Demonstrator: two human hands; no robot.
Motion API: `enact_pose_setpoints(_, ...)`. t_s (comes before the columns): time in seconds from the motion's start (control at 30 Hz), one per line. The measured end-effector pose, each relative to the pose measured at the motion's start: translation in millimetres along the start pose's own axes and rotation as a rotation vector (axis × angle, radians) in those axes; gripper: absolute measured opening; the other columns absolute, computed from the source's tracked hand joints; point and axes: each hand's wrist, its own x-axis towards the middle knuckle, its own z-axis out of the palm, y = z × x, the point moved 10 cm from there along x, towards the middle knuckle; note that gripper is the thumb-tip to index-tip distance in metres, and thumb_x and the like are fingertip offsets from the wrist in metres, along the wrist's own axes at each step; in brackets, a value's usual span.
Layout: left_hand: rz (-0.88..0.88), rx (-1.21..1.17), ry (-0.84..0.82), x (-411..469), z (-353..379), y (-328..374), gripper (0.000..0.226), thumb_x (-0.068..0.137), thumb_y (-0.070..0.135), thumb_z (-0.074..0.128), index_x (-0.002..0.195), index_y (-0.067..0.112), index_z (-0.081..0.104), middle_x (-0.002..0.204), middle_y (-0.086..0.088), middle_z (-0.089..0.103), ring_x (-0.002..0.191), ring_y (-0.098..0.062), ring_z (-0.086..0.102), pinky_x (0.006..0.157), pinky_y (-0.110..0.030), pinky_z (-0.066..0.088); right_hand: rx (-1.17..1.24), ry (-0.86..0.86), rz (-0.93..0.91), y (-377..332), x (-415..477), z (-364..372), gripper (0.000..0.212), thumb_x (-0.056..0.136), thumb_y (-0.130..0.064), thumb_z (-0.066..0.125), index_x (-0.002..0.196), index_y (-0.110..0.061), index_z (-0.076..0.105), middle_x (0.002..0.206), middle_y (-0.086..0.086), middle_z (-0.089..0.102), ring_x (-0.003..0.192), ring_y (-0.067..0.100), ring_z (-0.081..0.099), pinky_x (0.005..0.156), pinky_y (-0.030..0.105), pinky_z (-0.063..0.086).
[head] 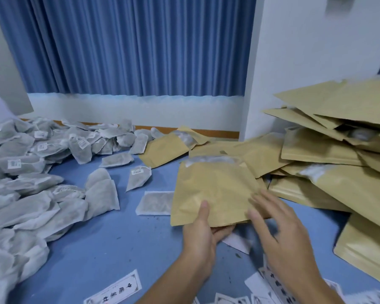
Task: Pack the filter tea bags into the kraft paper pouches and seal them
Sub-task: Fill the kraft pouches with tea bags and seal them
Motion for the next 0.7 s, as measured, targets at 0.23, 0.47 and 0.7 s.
enact_pose_setpoints(0.23, -0.033, 0.234, -0.079, -18.1, 12.1, -23.2, 0.016, 0.086, 0.021, 0.076, 0.089, 0.005, 0.076, 0.078, -0.016, 0.072, 0.058, -0.019, 0.065, 0.047, -0.027, 0.049, 0.853, 0.034, 0.691, 60.9, -17.5, 16.9, 0.024, 0.094, -0.022, 0.065, 0.086, 0.000, 0.067, 0.077, 0.017, 0.071, 0.055, 0.018, 0.059, 0.045, 0.029, 0.039)
enact_pose_setpoints(0.47, -0.074, 0.337, -0.144, -19.9, 15.7, -28.6, 0.023, 0.078, 0.028, 0.080, 0.082, 0.006, 0.075, 0.074, -0.011, 0.069, 0.059, -0.017, 0.054, 0.053, -0.026, 0.039, 1.021, 0.056, 0.766, 63.1, -24.7, 23.0, 0.015, 0.096, -0.016, 0.063, 0.091, -0.003, 0.066, 0.069, 0.009, 0.059, 0.049, 0.013, 0.048, 0.040, 0.024, 0.033)
enact_pose_setpoints(0.7, -0.045, 0.301, -0.140, -20.9, 18.0, -28.2, 0.032, 0.072, 0.035, 0.082, 0.084, 0.010, 0.068, 0.063, -0.001, 0.054, 0.050, -0.013, 0.041, 0.057, -0.024, 0.035, 0.993, 0.124, 0.626, 50.8, -24.4, 14.3, 0.017, 0.096, -0.020, 0.063, 0.089, -0.005, 0.066, 0.062, 0.012, 0.056, 0.049, 0.017, 0.045, 0.041, 0.024, 0.036)
